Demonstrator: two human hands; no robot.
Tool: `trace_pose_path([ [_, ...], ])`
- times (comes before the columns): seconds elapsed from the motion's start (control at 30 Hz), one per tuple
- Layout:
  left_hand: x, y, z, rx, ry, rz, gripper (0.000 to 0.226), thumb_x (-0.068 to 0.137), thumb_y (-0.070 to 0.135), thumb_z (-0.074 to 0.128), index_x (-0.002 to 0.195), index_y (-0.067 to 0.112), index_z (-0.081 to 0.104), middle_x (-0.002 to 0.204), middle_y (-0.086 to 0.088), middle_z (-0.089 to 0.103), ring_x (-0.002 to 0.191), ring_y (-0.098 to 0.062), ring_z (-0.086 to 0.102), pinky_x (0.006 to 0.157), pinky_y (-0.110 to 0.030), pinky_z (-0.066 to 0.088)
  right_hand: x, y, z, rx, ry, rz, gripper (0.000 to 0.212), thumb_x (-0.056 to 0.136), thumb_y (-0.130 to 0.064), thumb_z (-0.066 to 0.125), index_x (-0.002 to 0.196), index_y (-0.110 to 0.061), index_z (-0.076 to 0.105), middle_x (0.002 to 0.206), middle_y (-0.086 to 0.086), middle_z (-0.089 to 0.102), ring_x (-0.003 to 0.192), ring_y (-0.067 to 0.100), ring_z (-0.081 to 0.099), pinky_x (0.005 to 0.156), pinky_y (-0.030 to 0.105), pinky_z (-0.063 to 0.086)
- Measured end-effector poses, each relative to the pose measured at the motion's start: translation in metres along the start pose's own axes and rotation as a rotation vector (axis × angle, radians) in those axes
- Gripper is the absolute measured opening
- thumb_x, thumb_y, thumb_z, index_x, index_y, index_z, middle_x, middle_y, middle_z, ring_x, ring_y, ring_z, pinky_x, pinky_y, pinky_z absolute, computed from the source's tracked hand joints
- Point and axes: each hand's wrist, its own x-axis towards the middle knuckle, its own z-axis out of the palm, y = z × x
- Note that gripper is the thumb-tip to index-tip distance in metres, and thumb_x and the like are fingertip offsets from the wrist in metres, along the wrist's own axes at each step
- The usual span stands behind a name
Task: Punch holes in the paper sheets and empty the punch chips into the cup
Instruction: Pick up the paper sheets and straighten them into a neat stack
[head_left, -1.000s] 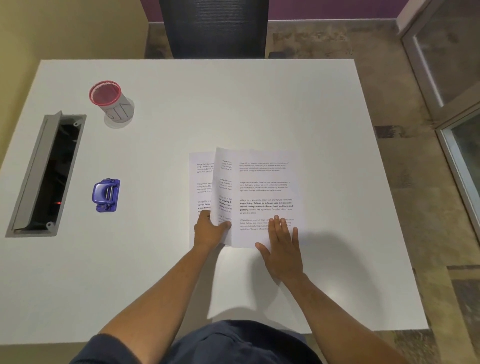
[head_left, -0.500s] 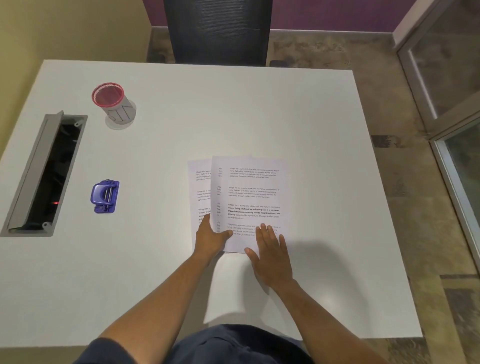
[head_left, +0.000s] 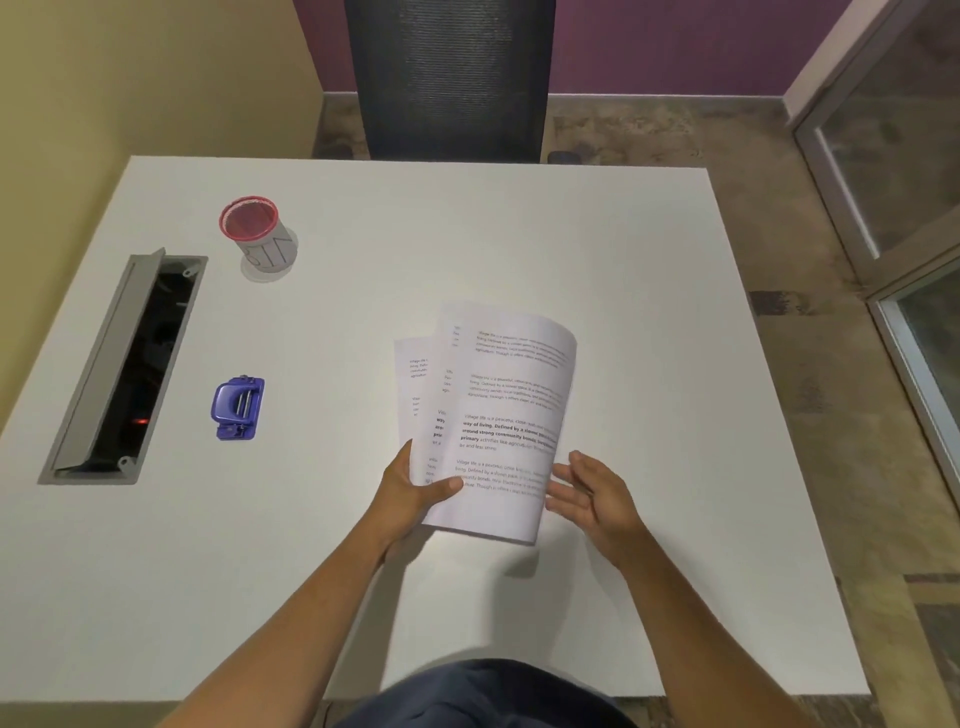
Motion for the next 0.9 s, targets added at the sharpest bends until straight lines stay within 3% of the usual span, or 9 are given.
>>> trace_pose_path([
  [0.1,-0.01,0.0,-0.003,-0.061,-0.085,-0.004,0.066,0.078,-0.008,0.074,0.137,0.008,0.05,0.133,-0.017,0.062,0.122,-0.037,0.06,0.101,-0.051,0.049,-0.001,0.0,-0.004,-0.071,-0.082,-0.011,0.026,0.096,-0.025,0.061,0.118,-0.012,0.054,0.114,0.013,0.063,0.092,0.026,0.069,0.079,0.039,0.055],
  [0.27,-0.022,0.007,-0.002,-0.132,-0.216,-0.029,0.066,0.081,-0.007,0.073,0.14,0.01,0.047,0.138,-0.023,0.056,0.126,-0.042,0.055,0.103,-0.057,0.045,-0.004,0.007,-0.001,0.041,-0.05,0.057,0.045,0.098,-0.02,0.058,0.138,-0.003,0.047,0.127,0.013,0.057,0.111,0.027,0.061,0.095,0.045,0.05],
  [0.4,-0.023,0.024,0.011,-0.181,-0.298,-0.018,0.07,0.079,-0.002,0.076,0.141,0.011,0.045,0.14,-0.023,0.054,0.128,-0.041,0.054,0.097,-0.049,0.049,-0.014,0.007,0.01,0.161,-0.114,0.188,0.054,0.094,-0.041,0.057,0.134,-0.005,0.05,0.132,0.019,0.06,0.116,0.034,0.063,0.096,0.049,0.051],
  [0.5,-0.021,0.033,0.019,-0.203,-0.365,-0.01,0.073,0.08,-0.005,0.073,0.144,0.009,0.041,0.143,-0.024,0.051,0.129,-0.042,0.051,0.099,-0.05,0.047,-0.018,0.008,0.014,0.287,-0.227,0.217,0.067,0.094,-0.052,0.05,0.141,-0.004,0.048,0.141,0.022,0.053,0.132,0.038,0.05,0.114,0.054,0.034],
  [0.6,-0.019,0.033,0.019,-0.208,-0.391,-0.016,0.074,0.08,-0.005,0.072,0.145,0.009,0.039,0.144,-0.025,0.049,0.131,-0.042,0.05,0.103,-0.054,0.044,-0.018,0.002,0.018,0.415,-0.318,0.213,0.062,0.098,-0.048,0.048,0.145,-0.007,0.044,0.148,0.021,0.046,0.139,0.039,0.04,0.117,0.058,0.024],
  [0.7,-0.021,0.025,0.012,-0.199,-0.351,-0.032,0.073,0.08,-0.005,0.072,0.144,0.009,0.04,0.143,-0.025,0.051,0.13,-0.042,0.051,0.104,-0.055,0.043,-0.018,-0.004,0.016,0.394,-0.361,0.161,0.057,0.092,-0.035,0.06,0.14,-0.006,0.051,0.14,0.02,0.056,0.131,0.038,0.051,0.109,0.056,0.039],
  [0.77,-0.022,0.018,0.006,-0.173,-0.317,-0.04,0.072,0.078,-0.003,0.075,0.142,0.01,0.044,0.141,-0.023,0.054,0.128,-0.04,0.053,0.102,-0.053,0.046,-0.017,-0.005,0.012,0.321,-0.353,0.101,0.054,0.086,-0.025,0.069,0.135,-0.006,0.056,0.13,0.019,0.064,0.119,0.037,0.061,0.092,0.05,0.054],
  [0.9,-0.024,0.006,-0.002,-0.078,-0.194,-0.079,0.071,0.071,0.0,0.082,0.135,0.011,0.053,0.131,-0.017,0.064,0.121,-0.035,0.061,0.099,-0.048,0.05,-0.011,-0.008,0.005,0.041,-0.276,-0.029,0.042,0.087,-0.004,0.067,0.128,-0.012,0.062,0.125,0.014,0.068,0.111,0.033,0.067,0.08,0.041,0.058],
])
